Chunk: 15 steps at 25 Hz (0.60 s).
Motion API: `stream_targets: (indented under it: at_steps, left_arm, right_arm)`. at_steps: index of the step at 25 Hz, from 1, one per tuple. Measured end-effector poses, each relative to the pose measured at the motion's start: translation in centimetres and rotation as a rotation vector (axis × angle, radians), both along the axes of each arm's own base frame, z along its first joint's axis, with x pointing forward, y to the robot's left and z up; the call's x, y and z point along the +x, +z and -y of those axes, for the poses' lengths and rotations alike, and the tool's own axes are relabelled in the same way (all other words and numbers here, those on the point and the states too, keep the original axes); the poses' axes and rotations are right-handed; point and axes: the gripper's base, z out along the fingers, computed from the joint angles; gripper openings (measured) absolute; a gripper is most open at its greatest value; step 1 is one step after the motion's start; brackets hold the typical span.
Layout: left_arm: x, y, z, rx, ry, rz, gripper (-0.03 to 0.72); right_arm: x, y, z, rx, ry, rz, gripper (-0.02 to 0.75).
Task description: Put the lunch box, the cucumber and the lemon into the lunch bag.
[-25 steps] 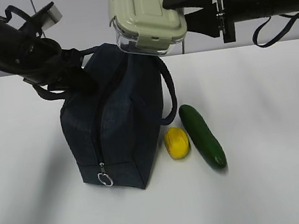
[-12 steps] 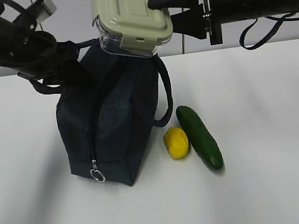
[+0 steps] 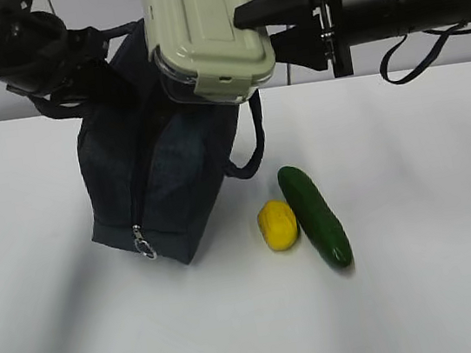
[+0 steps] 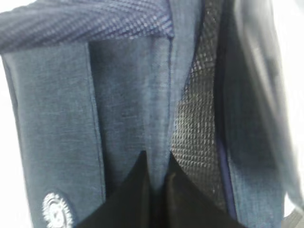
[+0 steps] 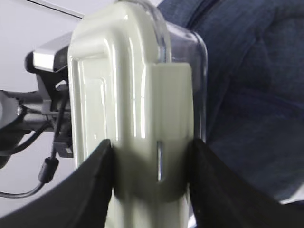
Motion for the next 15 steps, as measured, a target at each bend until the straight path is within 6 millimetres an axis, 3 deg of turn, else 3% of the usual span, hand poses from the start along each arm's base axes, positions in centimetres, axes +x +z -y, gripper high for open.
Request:
stream_targets:
  at_steps: [7,15]
  left_arm:
    - [-0.5,1.5,-0.1,-0.035,0.019,0.035,-0.012]
    - [-0.6,1.7,-0.1,-0.045,0.021,0.036,-0.013]
  right_arm:
    - [0.2,-1.2,0.0,-0.034,0.016,-0.023,0.351]
    - [0.4,-2.3,0.2,-0.121,0.014,-0.025,0.351]
